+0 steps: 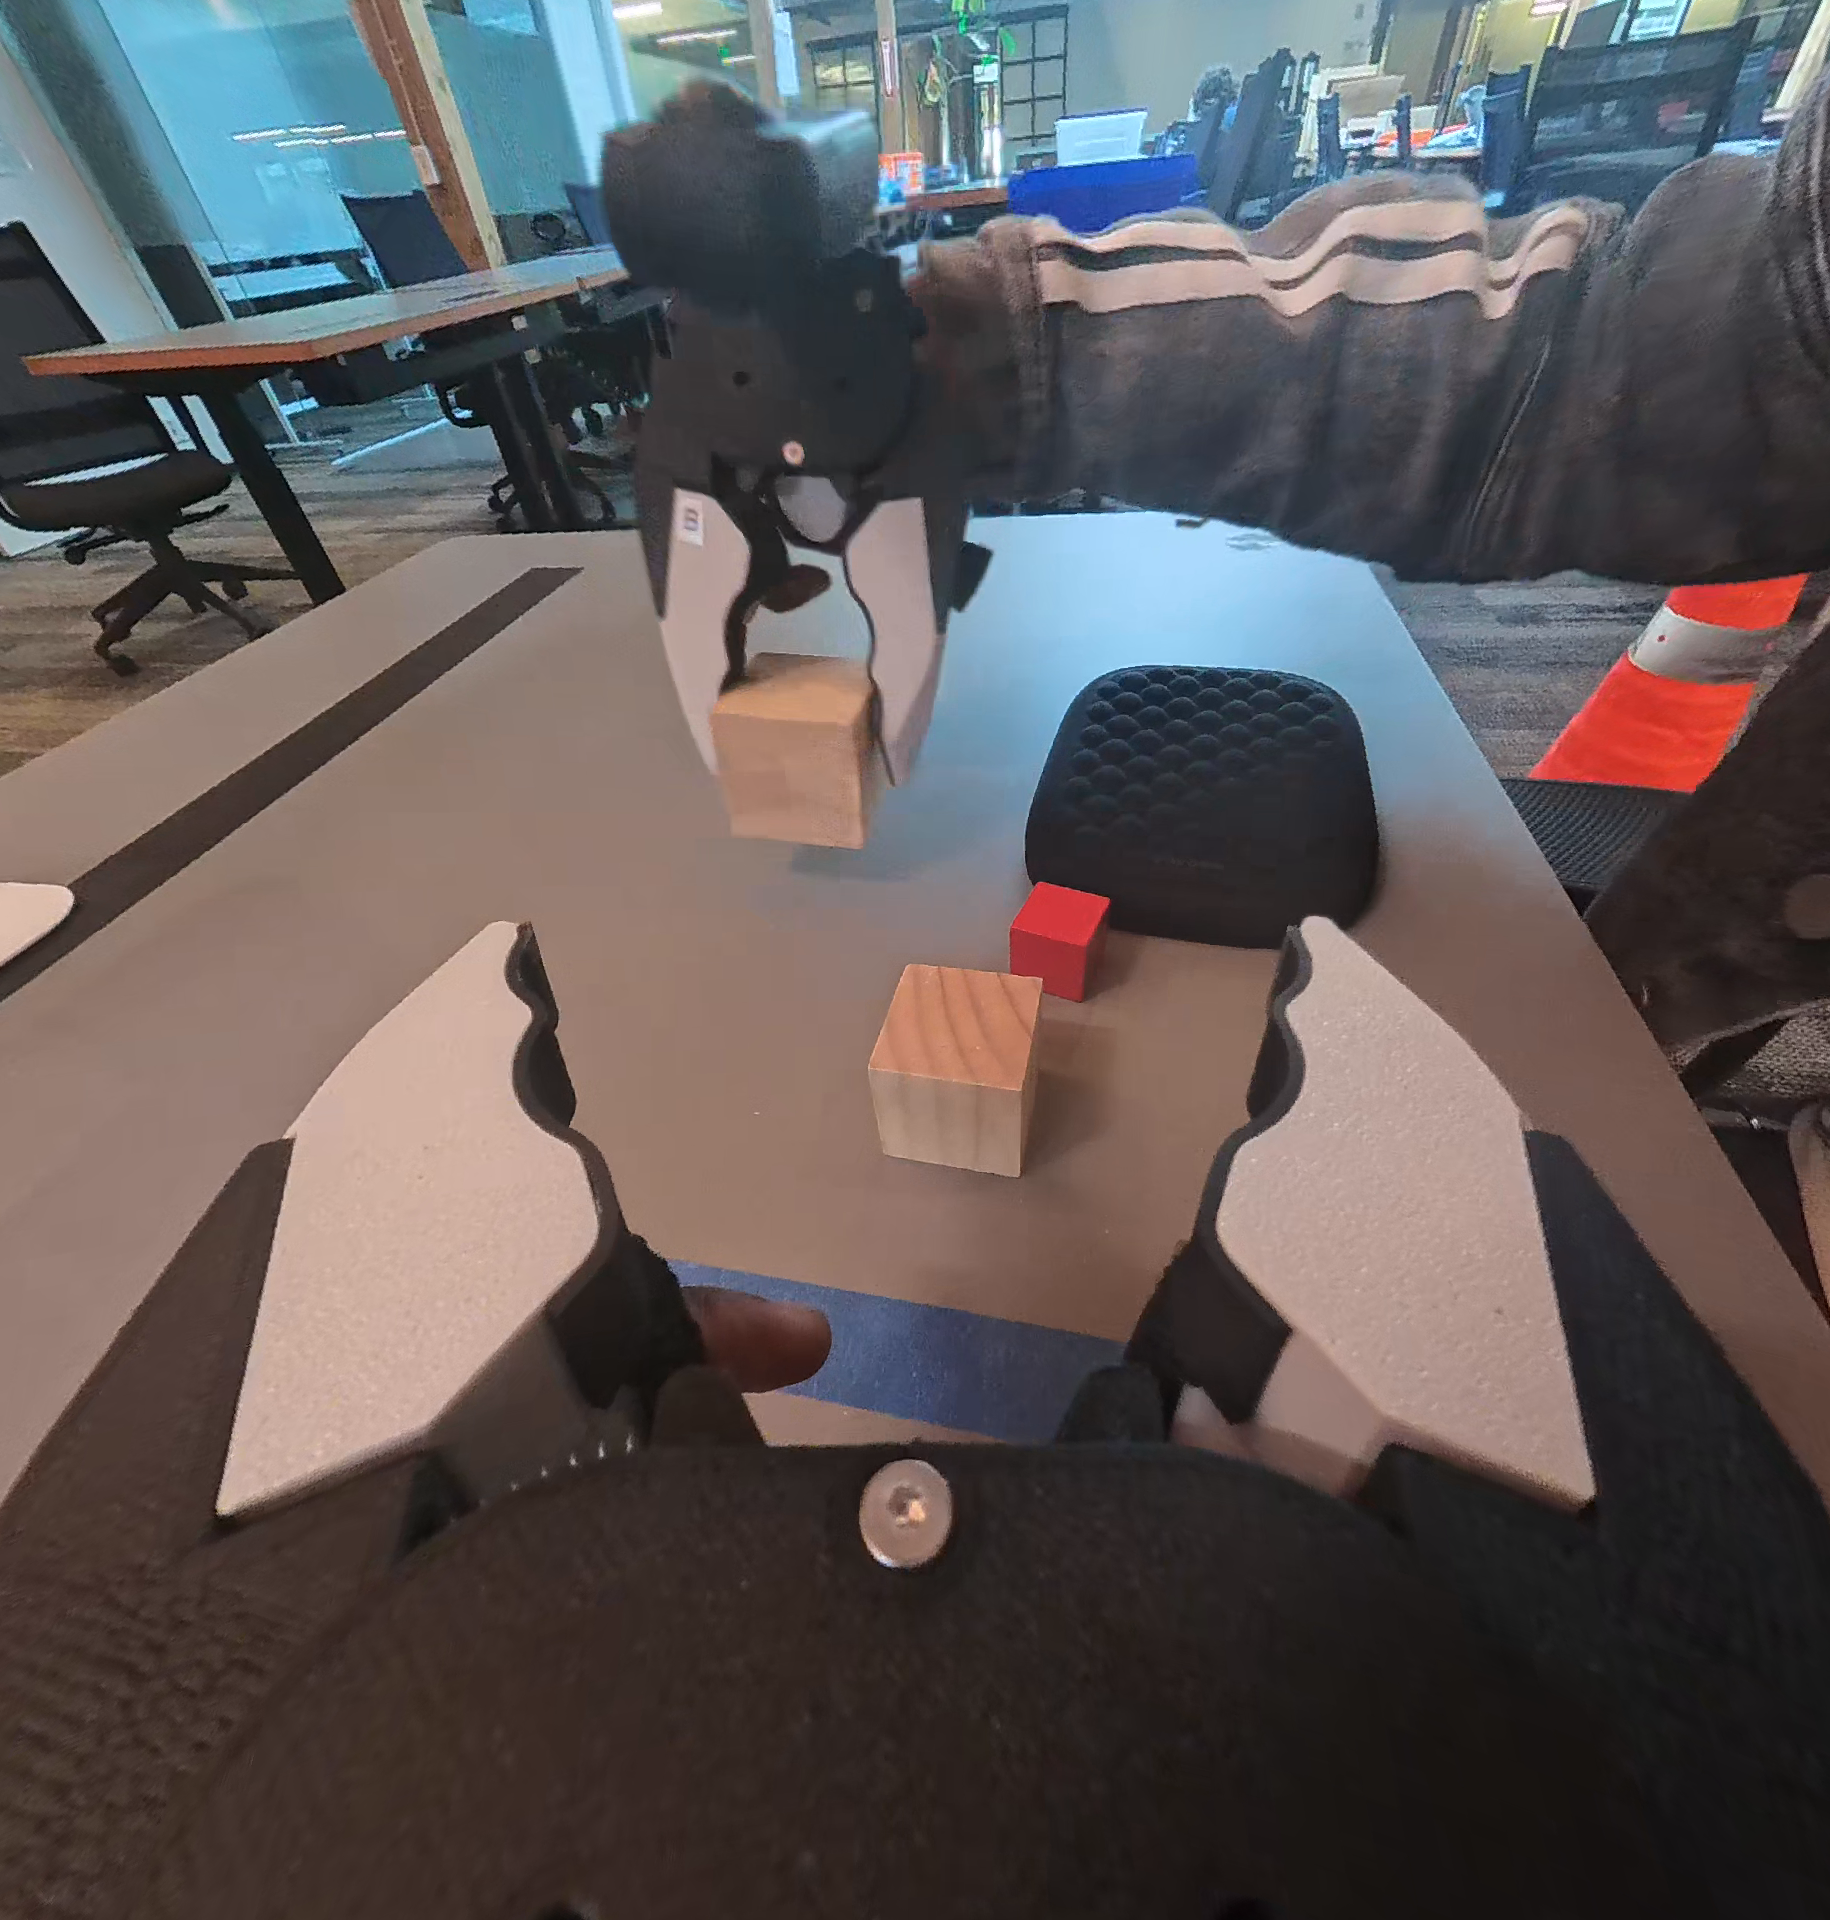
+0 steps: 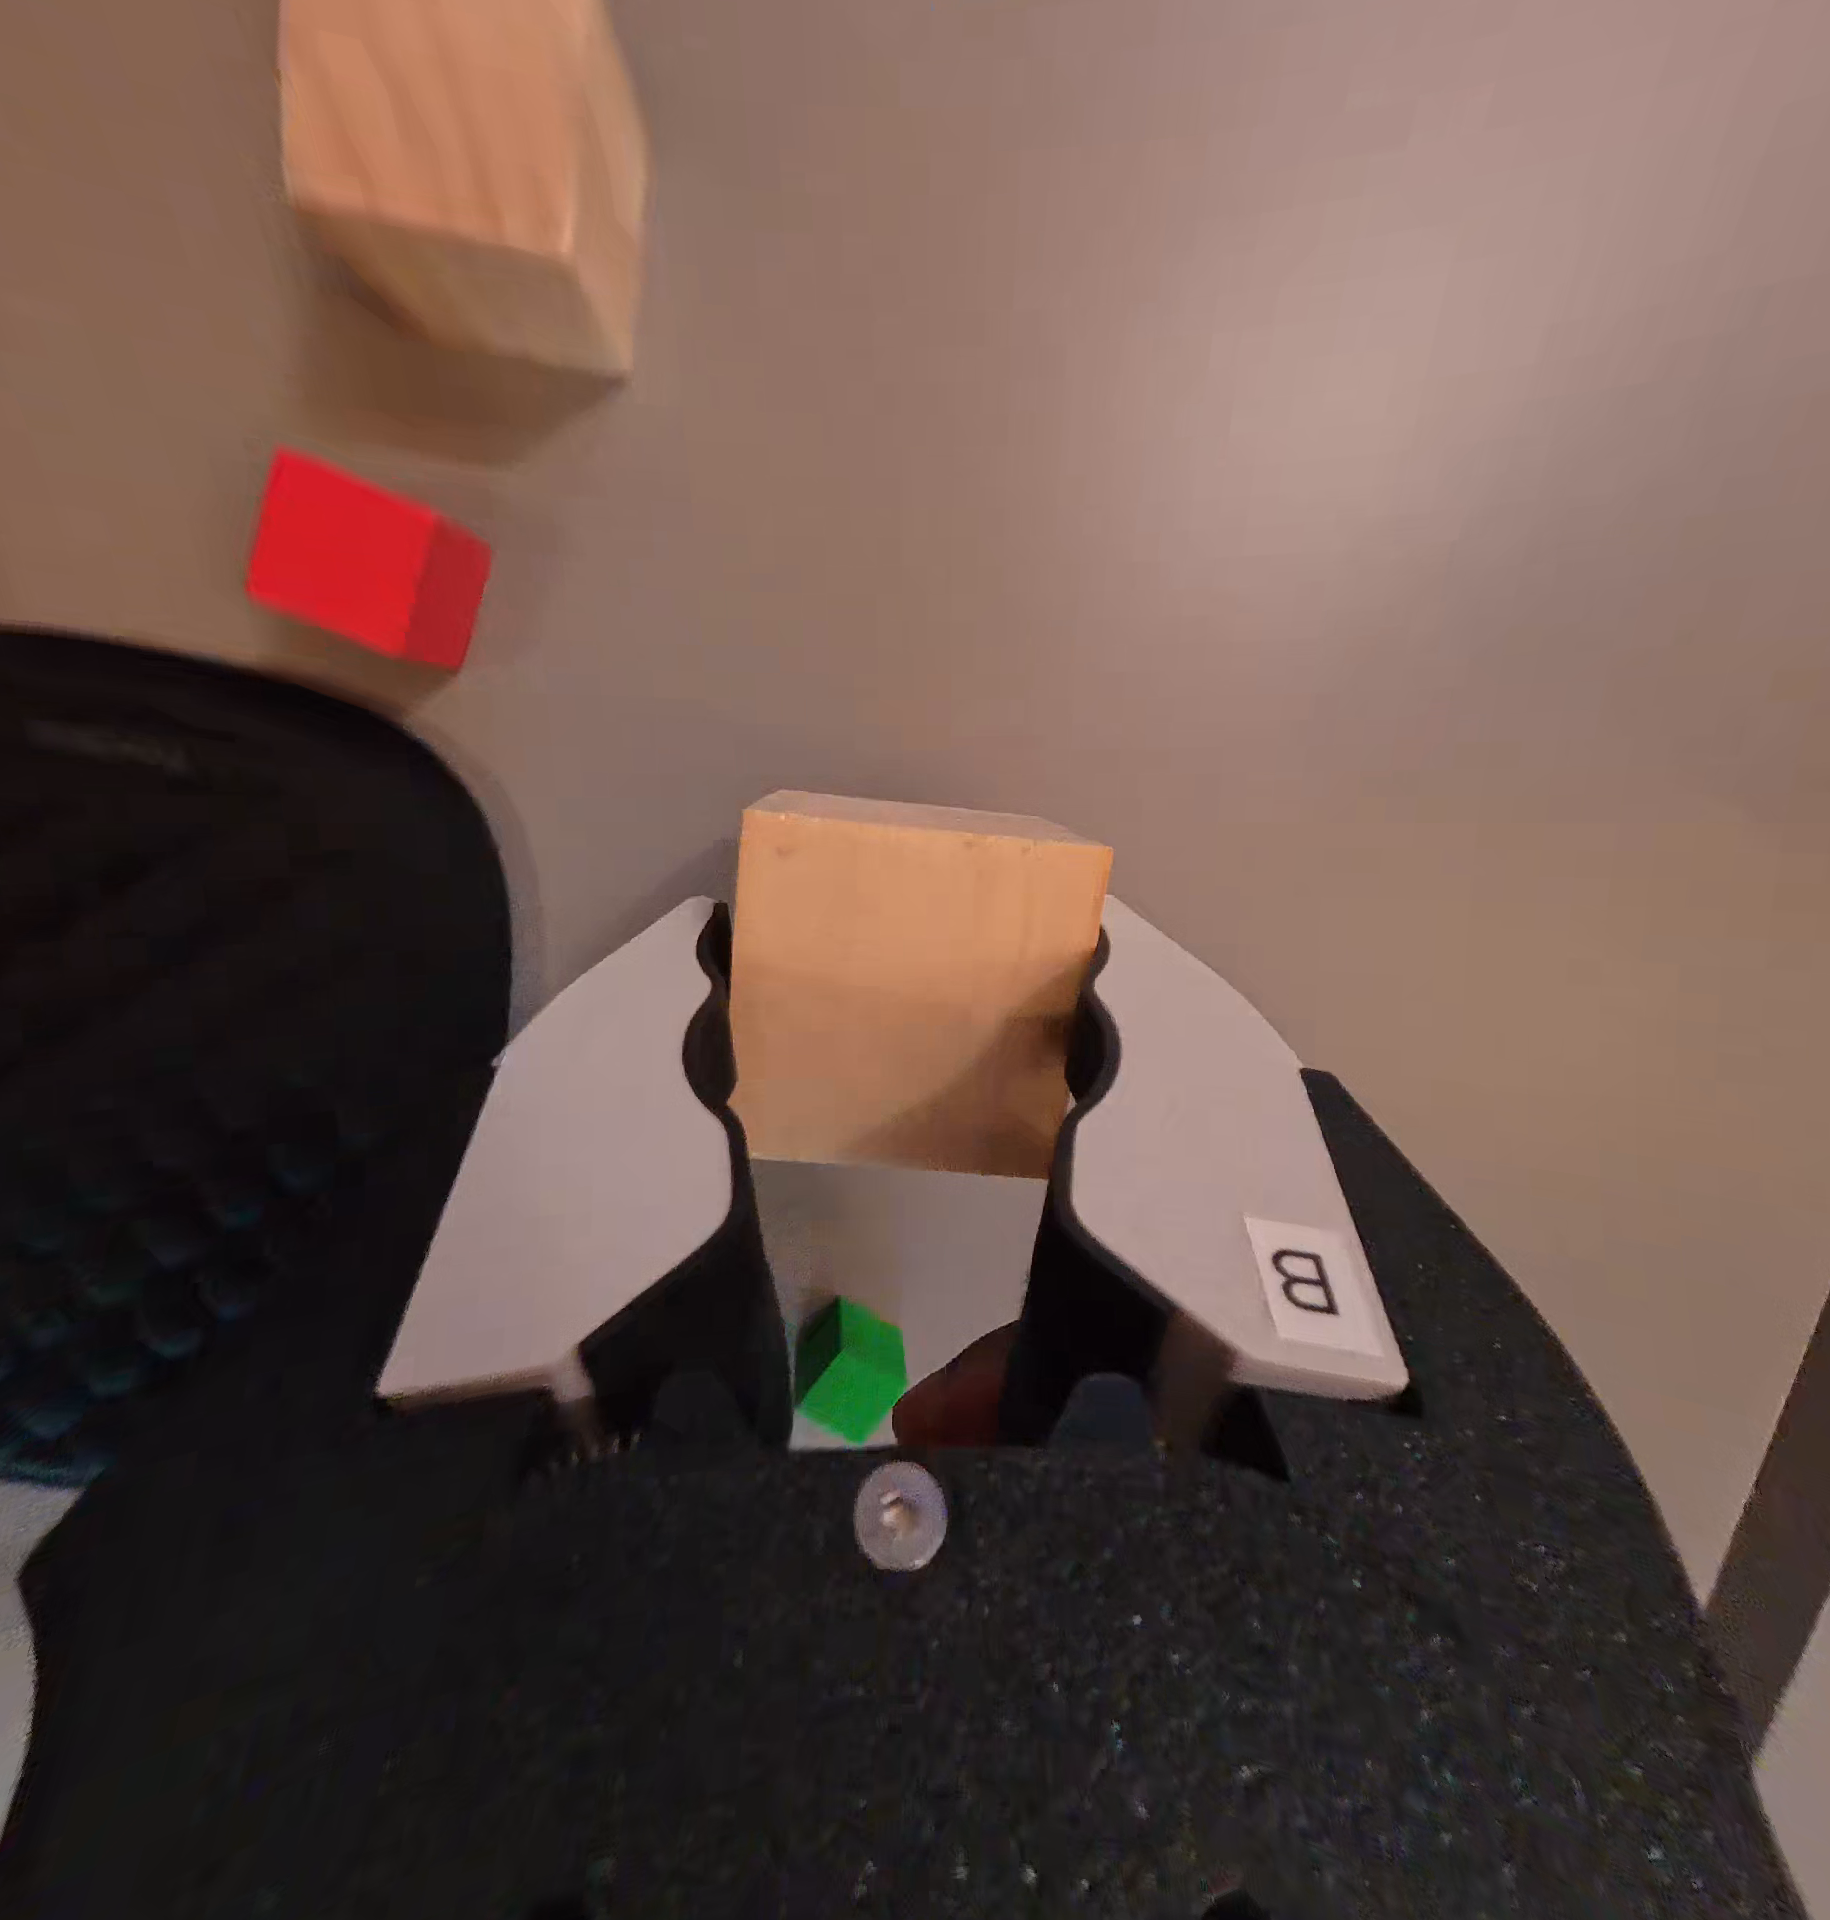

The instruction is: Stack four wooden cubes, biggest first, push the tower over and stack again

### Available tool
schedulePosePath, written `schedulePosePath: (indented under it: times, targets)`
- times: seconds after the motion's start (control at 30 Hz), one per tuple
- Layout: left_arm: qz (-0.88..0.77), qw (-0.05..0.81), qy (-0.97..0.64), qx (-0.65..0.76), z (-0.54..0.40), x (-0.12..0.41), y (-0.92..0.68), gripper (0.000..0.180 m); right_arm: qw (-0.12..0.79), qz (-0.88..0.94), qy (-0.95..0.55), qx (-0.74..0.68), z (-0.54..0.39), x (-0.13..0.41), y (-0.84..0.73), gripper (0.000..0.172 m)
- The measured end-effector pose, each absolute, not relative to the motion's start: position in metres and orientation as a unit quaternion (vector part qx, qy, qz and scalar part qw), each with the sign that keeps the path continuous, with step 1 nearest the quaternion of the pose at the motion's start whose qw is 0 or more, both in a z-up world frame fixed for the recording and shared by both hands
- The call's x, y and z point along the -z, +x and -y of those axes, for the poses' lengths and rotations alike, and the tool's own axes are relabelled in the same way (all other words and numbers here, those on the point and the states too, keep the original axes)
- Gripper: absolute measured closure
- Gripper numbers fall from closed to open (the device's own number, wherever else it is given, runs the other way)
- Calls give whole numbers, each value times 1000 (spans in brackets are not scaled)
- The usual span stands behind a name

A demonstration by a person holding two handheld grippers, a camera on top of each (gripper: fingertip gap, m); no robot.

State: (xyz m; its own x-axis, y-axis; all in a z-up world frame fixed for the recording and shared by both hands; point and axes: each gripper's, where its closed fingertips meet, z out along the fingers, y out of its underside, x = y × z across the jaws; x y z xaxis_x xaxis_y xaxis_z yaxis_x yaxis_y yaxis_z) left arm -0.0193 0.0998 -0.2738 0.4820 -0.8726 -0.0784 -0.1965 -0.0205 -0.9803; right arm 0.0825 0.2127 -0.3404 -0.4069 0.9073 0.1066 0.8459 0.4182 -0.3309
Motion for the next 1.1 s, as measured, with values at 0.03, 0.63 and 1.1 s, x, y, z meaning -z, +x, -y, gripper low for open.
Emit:
schedulePosePath:
  times: [0.03,0.63,1.1]
  targets:
    - [-413,565,-648,299,-99,274,-19,53,126,836,-525,-101,-210,344,88,109]
    - [-415,566,-649,295,-100,274,-19,53,88,824,-551,-100,-204,359,103,109]
    - [-410,568,-654,286,-103,274,-22,52,135,768,-588,-216,-114,330,12,91]
